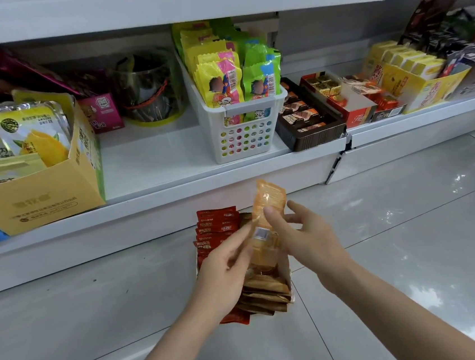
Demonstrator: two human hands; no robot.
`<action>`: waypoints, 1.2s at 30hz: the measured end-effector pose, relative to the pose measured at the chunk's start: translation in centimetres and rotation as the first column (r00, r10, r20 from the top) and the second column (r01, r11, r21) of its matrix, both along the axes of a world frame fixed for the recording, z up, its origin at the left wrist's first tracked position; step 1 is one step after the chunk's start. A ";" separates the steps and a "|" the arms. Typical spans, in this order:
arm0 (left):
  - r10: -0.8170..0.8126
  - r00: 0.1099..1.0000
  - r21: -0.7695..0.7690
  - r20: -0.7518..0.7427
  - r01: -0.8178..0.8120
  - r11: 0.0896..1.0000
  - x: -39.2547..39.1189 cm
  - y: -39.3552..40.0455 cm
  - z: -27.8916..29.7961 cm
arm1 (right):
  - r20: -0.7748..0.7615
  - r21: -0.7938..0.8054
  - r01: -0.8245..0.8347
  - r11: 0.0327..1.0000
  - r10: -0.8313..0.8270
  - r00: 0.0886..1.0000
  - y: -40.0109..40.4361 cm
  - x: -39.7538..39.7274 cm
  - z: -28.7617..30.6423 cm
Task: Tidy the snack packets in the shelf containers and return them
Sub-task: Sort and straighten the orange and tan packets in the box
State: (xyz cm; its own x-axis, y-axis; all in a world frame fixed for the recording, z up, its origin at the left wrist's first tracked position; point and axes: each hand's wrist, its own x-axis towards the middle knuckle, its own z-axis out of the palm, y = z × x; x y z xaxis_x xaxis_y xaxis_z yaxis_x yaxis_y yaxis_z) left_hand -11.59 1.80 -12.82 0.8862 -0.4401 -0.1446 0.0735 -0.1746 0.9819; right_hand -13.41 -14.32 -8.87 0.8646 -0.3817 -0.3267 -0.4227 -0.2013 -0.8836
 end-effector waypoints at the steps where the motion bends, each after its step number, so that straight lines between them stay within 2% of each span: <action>1: -0.026 0.998 0.032 0.057 0.024 0.999 0.0 -0.3 0.0 | -0.004 0.069 -0.010 0.998 0.010 1.000 0.2 0.0 0.1; 3: -0.100 0.985 0.102 0.142 0.086 0.991 -0.2 -0.7 0.2 | -0.035 0.235 0.025 0.972 -0.018 0.999 0.5 0.2 0.3; 6: -0.147 0.981 0.122 0.129 0.131 0.984 -0.3 -0.4 0.2 | -0.075 0.470 0.110 0.876 -0.085 0.994 -0.1 0.4 0.5; 7: -0.106 0.990 0.091 0.094 0.097 0.991 -0.3 -0.1 0.2 | -0.066 0.503 0.105 0.858 -0.082 0.994 -0.4 0.3 0.6; 10: 0.081 0.985 -0.027 -0.151 -0.086 0.996 -0.1 0.4 0.3 | -0.039 0.591 0.080 0.803 -0.071 0.997 -1.3 0.2 0.8; 12: 0.070 0.969 -0.054 -0.236 -0.085 0.995 0.0 0.5 0.4 | -0.016 0.599 0.061 0.799 -0.063 0.998 -1.6 0.4 0.8; 14: 0.028 0.975 -0.053 -0.222 -0.041 0.998 0.0 0.5 0.6 | 0.004 0.507 0.044 0.861 -0.053 0.999 -2.1 0.7 0.8; 16: 0.024 0.976 -0.071 -0.217 -0.041 0.997 0.0 0.6 0.6 | 0.036 0.349 0.037 0.936 -0.053 0.998 -2.8 1.2 0.8; 19: 0.022 0.989 -0.023 -0.147 -0.026 0.999 0.0 0.6 0.7 | 0.121 0.195 0.014 0.981 -0.038 0.992 -4.0 1.5 1.3; 21: -0.069 0.998 0.178 0.000 0.068 0.982 0.1 1.0 0.4 | 0.220 0.101 0.040 0.994 -0.062 0.974 -4.8 1.6 1.4; 24: -0.371 0.918 0.578 0.138 0.229 0.783 0.2 1.9 0.4 | 0.274 -0.127 0.007 0.992 0.029 0.961 -5.1 1.1 0.6; 26: -0.480 0.853 0.665 0.202 0.240 0.707 0.4 2.2 0.4 | 0.261 -0.200 -0.027 0.979 0.080 0.962 -4.6 0.6 -0.4; 30: -0.562 0.767 0.679 0.310 0.235 0.696 0.0 2.4 -0.5 | 0.315 -0.311 -0.005 0.950 0.108 0.943 -3.6 0.1 -1.3; 34: -0.512 0.770 0.613 0.380 0.205 0.763 -0.1 2.5 -1.2 | 0.379 -0.395 -0.006 0.919 0.168 0.910 -2.9 0.2 -1.6; 36: -0.494 0.779 0.590 0.386 0.203 0.781 0.1 2.5 -1.4 | 0.355 -0.455 -0.039 0.890 0.222 0.908 -2.5 0.2 -2.1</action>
